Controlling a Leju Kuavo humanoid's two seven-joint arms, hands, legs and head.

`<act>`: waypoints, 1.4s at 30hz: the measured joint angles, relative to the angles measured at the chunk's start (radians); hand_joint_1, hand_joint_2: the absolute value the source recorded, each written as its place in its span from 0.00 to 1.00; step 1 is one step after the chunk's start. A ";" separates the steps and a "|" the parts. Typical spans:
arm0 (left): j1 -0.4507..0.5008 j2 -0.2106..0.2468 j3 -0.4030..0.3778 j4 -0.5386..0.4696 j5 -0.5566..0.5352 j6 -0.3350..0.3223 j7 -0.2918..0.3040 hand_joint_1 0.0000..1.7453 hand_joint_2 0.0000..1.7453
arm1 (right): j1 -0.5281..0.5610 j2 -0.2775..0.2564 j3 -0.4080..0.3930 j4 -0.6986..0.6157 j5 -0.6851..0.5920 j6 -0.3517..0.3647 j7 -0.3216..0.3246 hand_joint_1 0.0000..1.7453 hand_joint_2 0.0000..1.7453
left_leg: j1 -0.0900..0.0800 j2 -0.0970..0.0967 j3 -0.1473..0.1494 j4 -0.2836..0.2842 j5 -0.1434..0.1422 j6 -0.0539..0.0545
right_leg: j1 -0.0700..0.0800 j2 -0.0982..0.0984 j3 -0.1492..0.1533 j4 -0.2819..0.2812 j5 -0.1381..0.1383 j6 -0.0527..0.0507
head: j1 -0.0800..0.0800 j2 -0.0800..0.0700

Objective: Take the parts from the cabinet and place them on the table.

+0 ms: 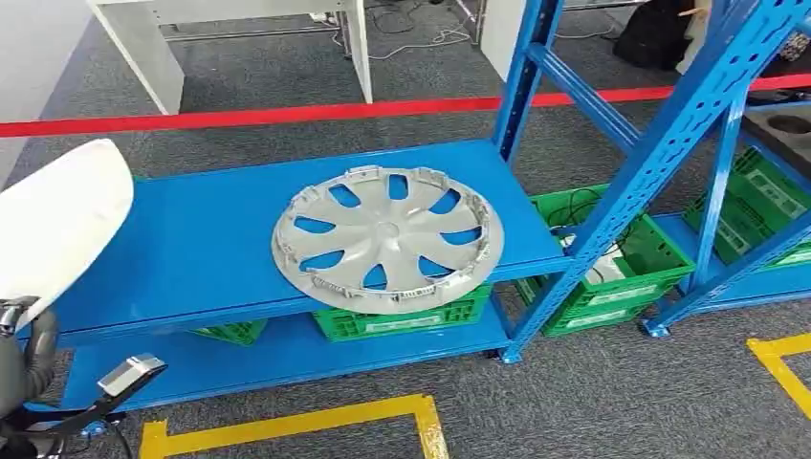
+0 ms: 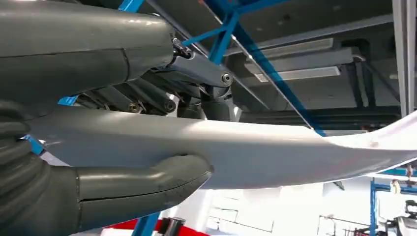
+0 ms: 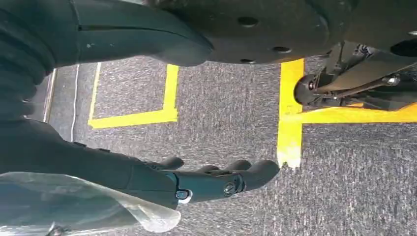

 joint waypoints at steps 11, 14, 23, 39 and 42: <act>0.008 0.004 0.004 -0.005 0.002 0.002 0.000 1.00 1.00 | 0.000 0.000 0.000 -0.001 0.006 -0.002 0.002 0.00 1.00 | 0.017 -0.004 -0.010 -0.021 0.036 0.016 | 0.000 0.022 -0.010 0.075 -0.015 0.015 | 0.005 0.000; 0.007 0.005 0.004 -0.005 0.002 0.002 0.000 1.00 1.00 | -0.004 0.000 0.000 -0.001 0.006 -0.002 0.003 0.00 1.00 | 0.013 -0.008 -0.024 -0.010 0.045 -0.006 | 0.003 0.033 0.035 -0.007 -0.013 0.008 | 0.004 0.000; 0.011 0.013 0.004 -0.003 0.003 0.002 0.000 1.00 1.00 | -0.005 0.002 0.000 -0.003 0.009 -0.006 0.004 0.00 1.00 | 0.039 -0.010 -0.108 0.288 -0.150 -0.063 | 0.000 0.008 -0.041 -0.011 0.047 -0.035 | -0.002 0.000; 0.013 0.015 0.002 -0.003 0.032 0.002 0.003 1.00 1.00 | -0.013 0.002 0.000 -0.003 0.019 -0.022 -0.011 0.00 1.00 | 0.025 0.000 -0.009 -0.039 0.037 0.008 | 0.000 0.021 -0.158 0.304 -0.087 0.022 | 0.001 0.000; 0.011 0.015 0.003 -0.004 0.042 0.002 -0.002 1.00 1.00 | -0.016 0.002 0.000 -0.003 0.020 -0.023 -0.009 0.00 1.00 | 0.017 -0.002 -0.045 -0.031 0.062 0.004 | 0.008 0.024 -0.002 0.102 0.002 -0.001 | 0.001 0.000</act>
